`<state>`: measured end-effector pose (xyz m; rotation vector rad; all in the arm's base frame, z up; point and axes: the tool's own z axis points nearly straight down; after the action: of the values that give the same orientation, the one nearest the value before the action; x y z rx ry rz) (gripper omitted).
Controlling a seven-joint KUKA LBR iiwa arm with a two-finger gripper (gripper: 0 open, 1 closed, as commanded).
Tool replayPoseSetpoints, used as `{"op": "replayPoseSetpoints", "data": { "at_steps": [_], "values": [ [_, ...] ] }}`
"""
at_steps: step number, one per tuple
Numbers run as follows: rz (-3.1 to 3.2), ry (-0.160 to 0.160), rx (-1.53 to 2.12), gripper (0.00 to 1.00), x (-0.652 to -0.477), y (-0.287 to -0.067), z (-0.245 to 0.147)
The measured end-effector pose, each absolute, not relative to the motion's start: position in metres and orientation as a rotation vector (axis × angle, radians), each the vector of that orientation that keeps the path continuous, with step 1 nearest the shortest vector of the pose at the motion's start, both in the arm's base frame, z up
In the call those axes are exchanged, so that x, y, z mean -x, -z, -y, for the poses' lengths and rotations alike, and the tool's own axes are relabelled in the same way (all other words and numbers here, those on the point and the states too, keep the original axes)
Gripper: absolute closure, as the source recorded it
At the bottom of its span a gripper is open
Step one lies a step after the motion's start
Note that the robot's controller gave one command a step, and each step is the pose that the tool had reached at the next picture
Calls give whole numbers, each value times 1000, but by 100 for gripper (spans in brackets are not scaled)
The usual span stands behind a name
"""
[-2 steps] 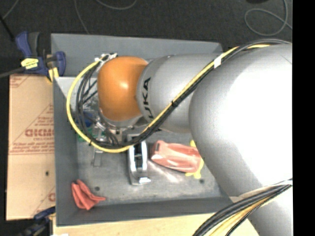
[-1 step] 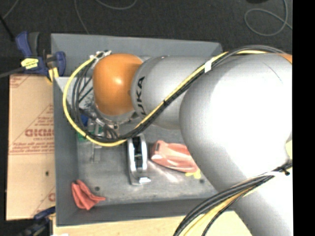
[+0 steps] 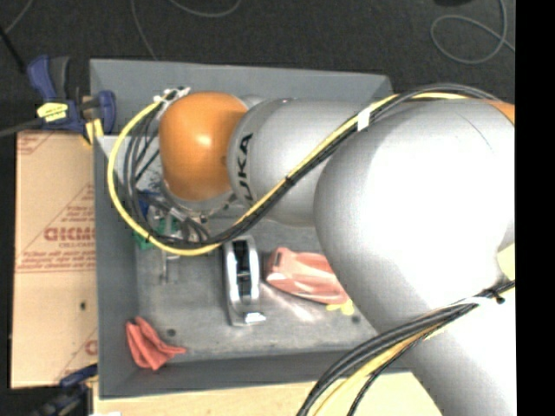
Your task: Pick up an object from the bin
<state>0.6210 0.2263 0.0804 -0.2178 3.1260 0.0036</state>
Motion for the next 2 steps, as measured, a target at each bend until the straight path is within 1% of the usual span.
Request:
{"op": "replayPoseSetpoints", "data": {
  "at_steps": [1, 2],
  "values": [
    [-3130, -6, -201, 0, -619, -76, -218],
    [-3116, -7, 236, 100, -632, -72, -197]
  ]
}}
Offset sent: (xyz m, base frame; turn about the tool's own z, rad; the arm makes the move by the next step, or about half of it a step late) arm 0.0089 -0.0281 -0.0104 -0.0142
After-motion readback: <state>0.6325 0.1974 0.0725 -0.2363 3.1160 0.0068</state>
